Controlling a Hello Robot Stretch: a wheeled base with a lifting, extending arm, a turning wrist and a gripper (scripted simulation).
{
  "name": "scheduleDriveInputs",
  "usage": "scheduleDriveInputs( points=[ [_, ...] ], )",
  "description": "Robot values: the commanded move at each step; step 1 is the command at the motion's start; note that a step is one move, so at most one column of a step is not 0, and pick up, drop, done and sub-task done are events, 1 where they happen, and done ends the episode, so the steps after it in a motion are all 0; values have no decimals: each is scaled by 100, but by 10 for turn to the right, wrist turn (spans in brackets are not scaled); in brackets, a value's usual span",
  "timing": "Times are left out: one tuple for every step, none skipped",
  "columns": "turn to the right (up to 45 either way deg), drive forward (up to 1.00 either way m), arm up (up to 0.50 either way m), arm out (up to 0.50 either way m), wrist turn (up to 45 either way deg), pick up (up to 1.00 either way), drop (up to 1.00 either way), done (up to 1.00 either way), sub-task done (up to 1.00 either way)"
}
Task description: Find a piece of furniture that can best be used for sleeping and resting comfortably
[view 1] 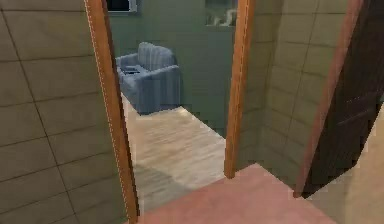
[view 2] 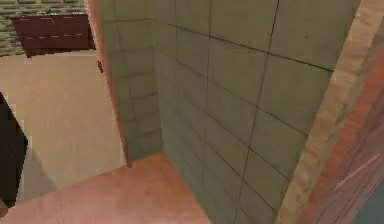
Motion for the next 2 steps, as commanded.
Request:
scheduleDriveInputs(
  points=[
    [450, 0, 0, 0, 0, 0, 0, 0, 0],
    [120, 0, 0, 0, 0, 0, 0, 0, 0]
  ],
)
